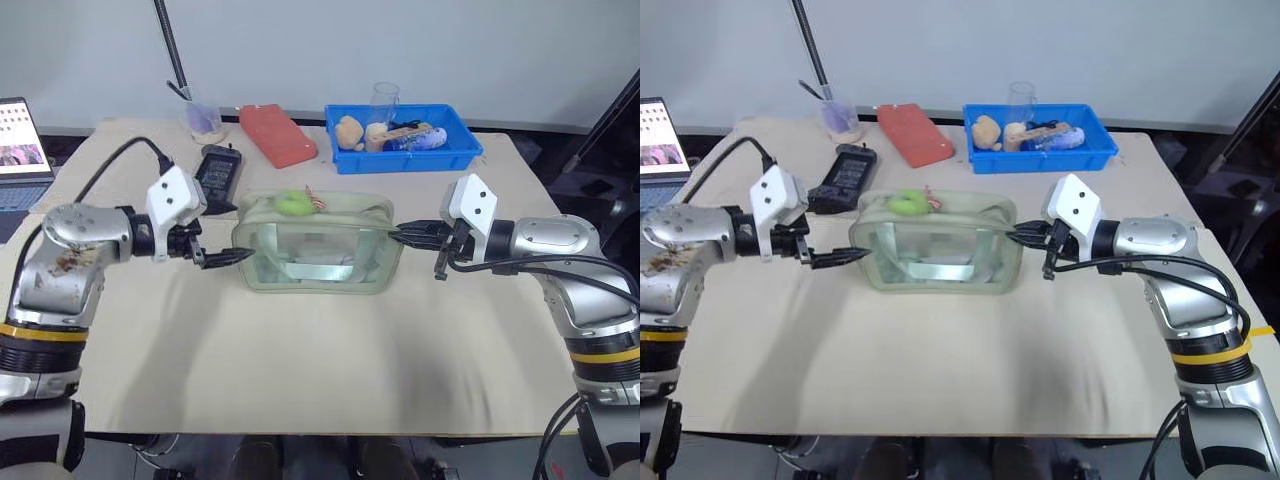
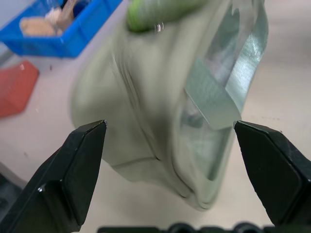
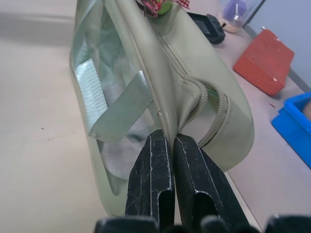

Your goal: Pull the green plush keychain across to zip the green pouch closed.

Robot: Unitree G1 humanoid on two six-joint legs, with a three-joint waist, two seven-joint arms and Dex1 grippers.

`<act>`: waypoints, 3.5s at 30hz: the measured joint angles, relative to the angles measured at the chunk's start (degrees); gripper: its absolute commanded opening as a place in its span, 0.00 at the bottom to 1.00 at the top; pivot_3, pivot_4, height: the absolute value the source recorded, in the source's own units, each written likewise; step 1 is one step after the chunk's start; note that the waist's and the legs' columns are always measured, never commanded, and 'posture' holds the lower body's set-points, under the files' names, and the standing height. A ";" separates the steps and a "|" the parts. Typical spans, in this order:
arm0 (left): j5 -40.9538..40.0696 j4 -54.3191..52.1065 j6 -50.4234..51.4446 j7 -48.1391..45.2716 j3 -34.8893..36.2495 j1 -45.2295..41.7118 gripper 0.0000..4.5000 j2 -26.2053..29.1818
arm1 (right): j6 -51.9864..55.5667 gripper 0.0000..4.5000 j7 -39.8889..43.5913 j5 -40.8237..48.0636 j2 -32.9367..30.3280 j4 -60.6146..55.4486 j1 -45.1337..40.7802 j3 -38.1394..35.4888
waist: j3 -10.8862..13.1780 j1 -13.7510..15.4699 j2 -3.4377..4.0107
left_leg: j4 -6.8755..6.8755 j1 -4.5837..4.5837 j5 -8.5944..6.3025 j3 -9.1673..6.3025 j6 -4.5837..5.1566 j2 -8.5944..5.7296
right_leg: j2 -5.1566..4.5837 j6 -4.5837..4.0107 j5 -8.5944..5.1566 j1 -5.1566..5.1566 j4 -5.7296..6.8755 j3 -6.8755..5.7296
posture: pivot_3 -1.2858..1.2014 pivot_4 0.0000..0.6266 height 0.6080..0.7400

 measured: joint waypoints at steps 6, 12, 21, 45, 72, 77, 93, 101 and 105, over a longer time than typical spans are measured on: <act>0.01 -0.42 -0.15 1.21 0.04 0.39 0.13 -0.19 | 0.01 0.00 0.45 0.00 0.26 -0.01 0.00 0.02 | 0.00 -0.10 0.00 | 0.00 0.01 0.00 0.01 0.00 0.00 | 0.00 -0.02 -0.01 0.00 0.00 0.00 | 0.52 0.24 1.00; 0.00 -0.66 -0.14 1.23 0.08 0.53 0.00 -0.22 | 0.01 0.32 2.09 -0.26 -0.22 1.45 -1.54 0.12 | 0.00 -0.13 0.00 | -0.01 0.01 0.00 0.01 0.00 0.00 | 0.00 -0.02 0.00 -0.01 0.00 0.00 | 0.52 0.24 1.00; 0.34 -1.24 -0.16 1.48 -0.09 0.46 0.00 -0.47 | -0.83 0.99 6.38 -2.19 -4.44 12.04 -17.35 -0.59 | 0.00 -0.32 0.01 | -0.08 0.03 0.00 0.04 0.00 0.02 | 0.00 -0.12 -0.05 -0.08 0.01 0.00 | 0.52 0.24 1.00; 0.50 -1.49 -0.09 0.83 -1.01 -0.49 0.00 -0.09 | -10.02 0.28 3.66 -9.02 20.21 17.62 -23.29 13.03 | 0.00 -0.21 0.02 | -0.07 -0.10 0.01 0.01 -0.02 0.04 | 0.02 0.13 0.13 -0.16 0.11 -0.06 | 0.52 0.24 1.00; 1.63 3.73 -6.41 -1.09 -3.55 -2.65 0.00 -0.69 | -4.78 0.00 -8.62 -7.29 1.22 14.61 2.28 -4.89 | 0.00 -0.71 0.02 | -0.14 0.01 0.00 0.01 0.01 0.03 | 0.03 0.12 0.12 -0.08 0.02 -0.03 | 0.52 0.24 1.00; 2.61 5.50 -7.39 -1.37 -3.97 -3.79 0.00 -1.21 | -3.20 0.00 -12.46 -6.84 10.82 12.73 6.87 -1.85 | 0.00 -1.12 0.03 | -0.12 0.08 0.00 -0.03 0.01 0.02 | 0.05 0.13 0.12 -0.04 0.12 -0.02 | 0.52 0.24 1.00; -4.80 7.51 3.32 -4.19 4.50 -5.25 1.00 3.44 | -2.87 0.94 2.78 -1.90 -4.83 18.18 -4.59 -6.73 | 0.02 -0.44 0.07 | -0.17 0.04 -0.04 -0.02 0.06 0.03 | 0.04 0.16 0.04 -0.06 0.00 -0.03 | 0.52 0.24 1.00; -11.36 8.64 14.04 -6.91 12.41 -5.53 1.00 12.72 | 19.36 1.00 10.31 16.02 -10.31 7.49 -10.68 -11.94 | 0.04 -0.55 0.10 | -0.20 0.09 -0.07 0.00 0.08 0.07 | 0.02 -0.27 -0.20 -0.08 0.05 -0.04 | 0.52 0.24 1.00; -11.50 9.52 14.11 -6.79 13.01 -6.46 1.00 13.04 | 22.63 1.00 7.80 18.90 -9.12 2.37 -10.09 -12.36 | 0.04 -0.08 0.09 | -0.18 0.06 -0.06 0.04 0.06 0.03 | -0.05 -0.28 -0.20 -0.08 0.02 -0.05 | 0.52 0.24 1.00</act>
